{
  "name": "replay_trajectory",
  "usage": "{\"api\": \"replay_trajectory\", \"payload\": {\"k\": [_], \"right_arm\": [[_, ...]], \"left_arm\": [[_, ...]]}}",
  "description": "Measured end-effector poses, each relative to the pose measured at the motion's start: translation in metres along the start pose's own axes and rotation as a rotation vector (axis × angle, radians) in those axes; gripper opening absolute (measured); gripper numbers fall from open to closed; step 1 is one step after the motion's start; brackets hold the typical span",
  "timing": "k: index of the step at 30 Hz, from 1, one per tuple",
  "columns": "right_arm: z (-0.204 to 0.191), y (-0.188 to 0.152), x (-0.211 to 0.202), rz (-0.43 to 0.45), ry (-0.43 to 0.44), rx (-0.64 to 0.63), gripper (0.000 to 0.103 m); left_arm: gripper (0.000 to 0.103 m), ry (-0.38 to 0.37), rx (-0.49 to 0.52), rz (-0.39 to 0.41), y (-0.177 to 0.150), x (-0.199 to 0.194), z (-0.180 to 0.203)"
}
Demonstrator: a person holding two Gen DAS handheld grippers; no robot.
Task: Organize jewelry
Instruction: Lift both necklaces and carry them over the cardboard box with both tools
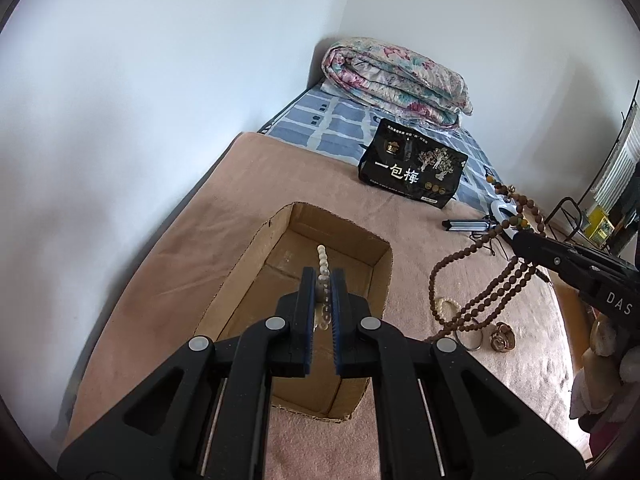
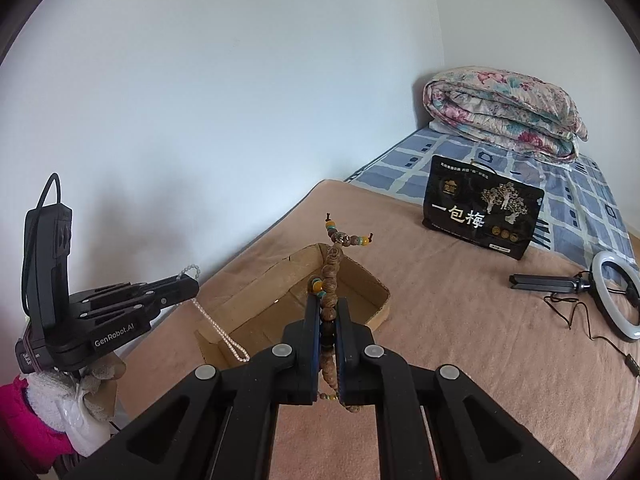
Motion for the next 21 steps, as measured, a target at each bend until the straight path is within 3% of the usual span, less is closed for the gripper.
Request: {"api": "replay_trajectory", "payload": {"k": [12, 21], "right_arm": [[-0.03, 0.018, 0.05, -0.027, 0.034, -0.017, 0.004], [-0.029, 0.009, 0.092, -0.103, 0.005, 0.009, 0.004]], "left_arm": [[0.005, 0.026, -0.026, -0.036, -0.005, 0.012, -0.022], [0.005, 0.052, -0.018, -0.077, -0.012, 0.027, -0.031]]}}
Point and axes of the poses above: each gripper's, at about its wrist camera, not at the fingertips, and x roughly the way its jaws point, z to its right, y to its top, the point moved 2 cm from there along x, roughly the way its jaws point, and after that the axes turned 6 degrees about -y, right-handed, at the moved point
